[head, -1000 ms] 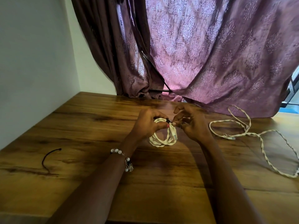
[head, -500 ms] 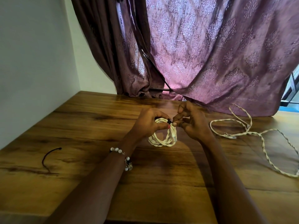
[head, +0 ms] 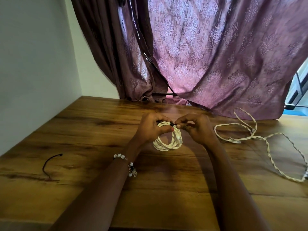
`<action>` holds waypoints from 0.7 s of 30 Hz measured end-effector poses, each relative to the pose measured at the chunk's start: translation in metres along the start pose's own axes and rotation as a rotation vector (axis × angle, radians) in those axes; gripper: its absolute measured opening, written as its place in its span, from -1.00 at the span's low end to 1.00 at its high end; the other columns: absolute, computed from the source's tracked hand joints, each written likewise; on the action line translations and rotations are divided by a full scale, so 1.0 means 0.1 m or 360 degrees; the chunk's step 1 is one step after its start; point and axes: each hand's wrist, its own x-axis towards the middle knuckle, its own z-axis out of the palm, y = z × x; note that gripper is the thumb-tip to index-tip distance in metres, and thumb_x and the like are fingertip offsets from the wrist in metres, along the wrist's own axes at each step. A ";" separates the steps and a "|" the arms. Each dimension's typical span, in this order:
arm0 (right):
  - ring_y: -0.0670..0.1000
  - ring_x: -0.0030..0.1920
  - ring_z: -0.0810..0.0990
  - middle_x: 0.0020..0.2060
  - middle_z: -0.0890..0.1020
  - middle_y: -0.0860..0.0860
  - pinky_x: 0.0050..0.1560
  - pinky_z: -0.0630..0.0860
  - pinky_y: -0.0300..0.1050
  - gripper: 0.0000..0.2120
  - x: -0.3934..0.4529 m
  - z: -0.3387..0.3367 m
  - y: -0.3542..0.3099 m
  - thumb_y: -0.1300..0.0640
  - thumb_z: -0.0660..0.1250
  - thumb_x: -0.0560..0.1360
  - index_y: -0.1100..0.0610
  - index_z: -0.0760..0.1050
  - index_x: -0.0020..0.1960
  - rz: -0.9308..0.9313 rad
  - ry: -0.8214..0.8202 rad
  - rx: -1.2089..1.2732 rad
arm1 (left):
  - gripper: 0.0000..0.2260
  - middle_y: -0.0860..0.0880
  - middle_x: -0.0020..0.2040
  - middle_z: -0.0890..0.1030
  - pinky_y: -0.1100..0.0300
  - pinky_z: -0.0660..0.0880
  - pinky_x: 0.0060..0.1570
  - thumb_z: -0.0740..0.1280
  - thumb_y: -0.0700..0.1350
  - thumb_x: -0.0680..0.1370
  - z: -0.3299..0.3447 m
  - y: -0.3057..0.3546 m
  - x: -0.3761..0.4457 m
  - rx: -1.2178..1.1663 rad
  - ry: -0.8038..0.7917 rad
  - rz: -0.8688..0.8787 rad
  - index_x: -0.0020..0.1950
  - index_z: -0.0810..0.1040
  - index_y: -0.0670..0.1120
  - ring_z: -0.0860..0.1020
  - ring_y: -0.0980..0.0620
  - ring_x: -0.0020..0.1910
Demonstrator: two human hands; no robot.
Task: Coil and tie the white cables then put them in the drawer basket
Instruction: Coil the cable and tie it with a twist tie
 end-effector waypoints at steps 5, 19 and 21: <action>-0.12 -0.20 0.59 -0.24 0.69 0.03 -0.23 0.41 -0.53 -0.84 0.00 0.04 -0.02 0.40 0.48 0.33 0.19 0.69 -0.16 -0.0079 0.0029 -0.0133 | -0.76 -0.07 -0.16 0.70 0.03 0.61 -0.13 0.57 -0.25 0.30 -0.02 -0.01 0.00 0.0011 -0.0030 -0.0037 -0.06 0.69 -0.18 0.66 0.06 -0.22; -0.13 -0.34 0.58 -0.31 0.69 0.04 -0.31 0.41 -0.49 -0.84 0.04 0.11 -0.01 0.42 0.49 0.28 0.20 0.68 -0.24 -0.0119 0.0114 -0.0273 | -0.76 -0.10 -0.15 0.69 0.30 0.50 -0.17 0.55 -0.25 0.31 0.01 0.03 0.01 0.0212 -0.0024 0.0166 -0.05 0.68 -0.23 0.60 0.13 -0.22; -0.11 -0.30 0.61 -0.29 0.69 0.01 -0.28 0.45 -0.45 -0.84 0.04 0.14 -0.01 0.42 0.47 0.31 0.19 0.68 -0.21 -0.0071 0.0174 -0.0160 | -0.78 -0.05 -0.20 0.68 0.28 0.51 -0.21 0.55 -0.24 0.32 0.01 0.01 0.02 0.0153 0.0040 0.0120 -0.06 0.68 -0.20 0.59 0.16 -0.26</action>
